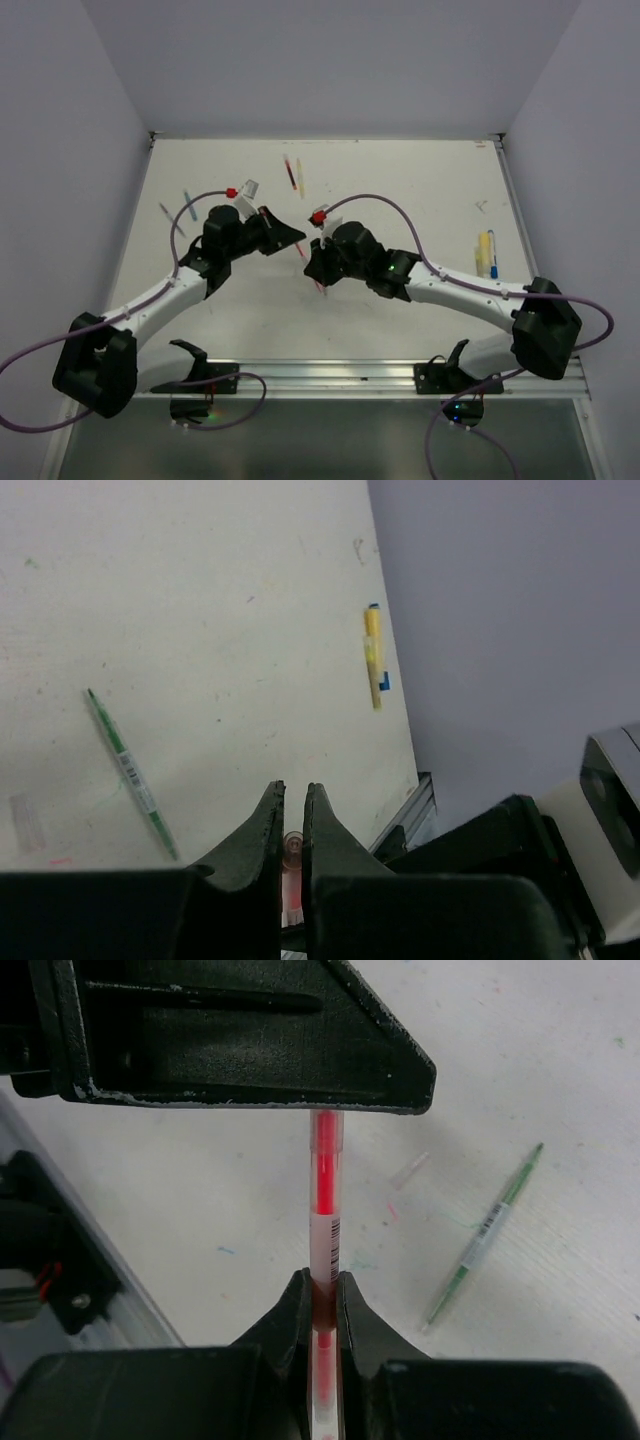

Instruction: Open the pen caps

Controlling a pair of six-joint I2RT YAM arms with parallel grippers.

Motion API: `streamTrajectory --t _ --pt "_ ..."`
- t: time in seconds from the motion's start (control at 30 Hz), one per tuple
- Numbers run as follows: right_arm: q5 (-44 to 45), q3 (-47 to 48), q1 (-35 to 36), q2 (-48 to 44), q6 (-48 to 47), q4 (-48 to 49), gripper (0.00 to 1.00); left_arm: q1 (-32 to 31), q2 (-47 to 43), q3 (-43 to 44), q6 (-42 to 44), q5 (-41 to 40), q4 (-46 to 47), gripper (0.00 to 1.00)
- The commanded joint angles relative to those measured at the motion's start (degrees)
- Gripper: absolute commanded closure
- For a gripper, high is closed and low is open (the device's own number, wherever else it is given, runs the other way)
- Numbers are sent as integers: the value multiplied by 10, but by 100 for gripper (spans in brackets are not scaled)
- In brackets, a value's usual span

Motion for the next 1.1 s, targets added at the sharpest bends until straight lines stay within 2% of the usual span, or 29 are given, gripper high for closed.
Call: streamTrajectory --t 0.0,0.13,0.2,0.27,0.37,0.4,0.43,0.5,0.53,0.6,0.67,0.87,1.07 --pt "-225 -39 -28 -37 17 -35 100 25 -75 14 61 7 168 100" --pt "-345 -73 -77 -74 29 21 100 50 -123 -39 40 52 278 100" --pt "-415 -88 -91 -74 38 63 100 56 -118 -28 46 72 260 100" --pt "-414 -88 -92 -72 48 63 100 59 -115 -28 37 72 250 100" --pt "-372 -88 -98 -74 49 49 100 64 -111 -2 72 55 194 100" --pt "-360 -88 -101 -79 52 36 100 64 -107 13 92 43 117 100" --pt "-305 -77 -105 -81 54 17 100 64 -106 28 114 21 59 100" --pt "-255 -67 -115 -78 53 -26 100 64 -100 64 168 -38 -76 100" --pt "-188 -54 -119 -75 56 -41 100 64 -94 74 176 -60 -120 100" --pt "-138 -35 -119 -60 55 -85 100 64 -65 80 206 -74 -194 100" --pt "-84 -15 -119 -29 65 -101 100 62 -33 72 213 -63 -220 100" --pt "-25 -9 -119 27 92 -80 100 48 9 23 224 -60 -229 100" --pt "-8 -1 -119 85 92 -72 100 19 36 13 230 -75 -229 100"
